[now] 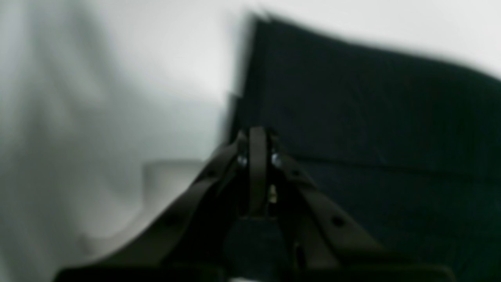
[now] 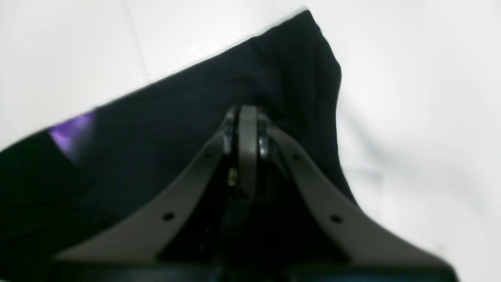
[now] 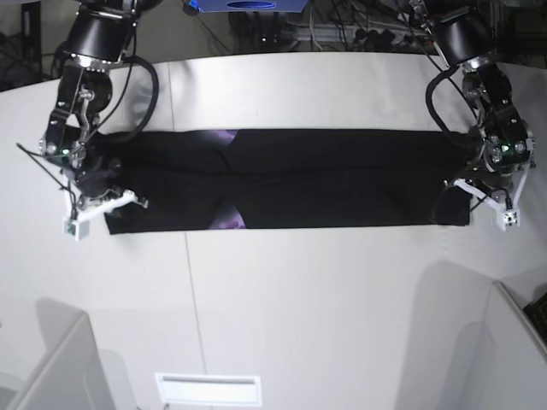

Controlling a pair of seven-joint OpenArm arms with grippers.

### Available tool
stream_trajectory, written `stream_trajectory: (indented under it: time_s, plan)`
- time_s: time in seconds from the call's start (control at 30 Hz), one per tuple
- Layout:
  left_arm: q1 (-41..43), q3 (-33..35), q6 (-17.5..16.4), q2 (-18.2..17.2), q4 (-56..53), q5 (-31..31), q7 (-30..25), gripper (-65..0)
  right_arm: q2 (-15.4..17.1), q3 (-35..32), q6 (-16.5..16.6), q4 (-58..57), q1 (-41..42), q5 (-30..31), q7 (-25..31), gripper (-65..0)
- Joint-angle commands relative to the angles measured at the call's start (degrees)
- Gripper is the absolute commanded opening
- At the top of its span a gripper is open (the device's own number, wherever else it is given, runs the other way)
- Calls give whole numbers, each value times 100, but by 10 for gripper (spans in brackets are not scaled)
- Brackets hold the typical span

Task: Fold the T-shirt properly
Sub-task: 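Reach both grippers to the long edge of the folded strip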

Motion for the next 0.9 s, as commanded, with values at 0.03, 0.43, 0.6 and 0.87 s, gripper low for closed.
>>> stream_trajectory:
  time_s: [0.03, 0.43, 0.6, 0.87]
  plan:
    - [36, -78, -426, -144, 471, -360, -75, -650, 24, -9, 82, 546, 95, 126, -107, -650]
    - [1153, -1221, -1753, -329, 322, -1819, -726, -650, -433, -17, 82, 1566, -380, 126, -573, -650]
    - [1127, -1212, -1815, -311, -390, -1846, -1095, -306, -556, -26, 90, 1566, -573, 126, -538, -650]
    - [995, -1203, -1982, -293, -637, -1846, -1359, -87, -574, -35, 275, 1671, -916, 126, -538, -650]
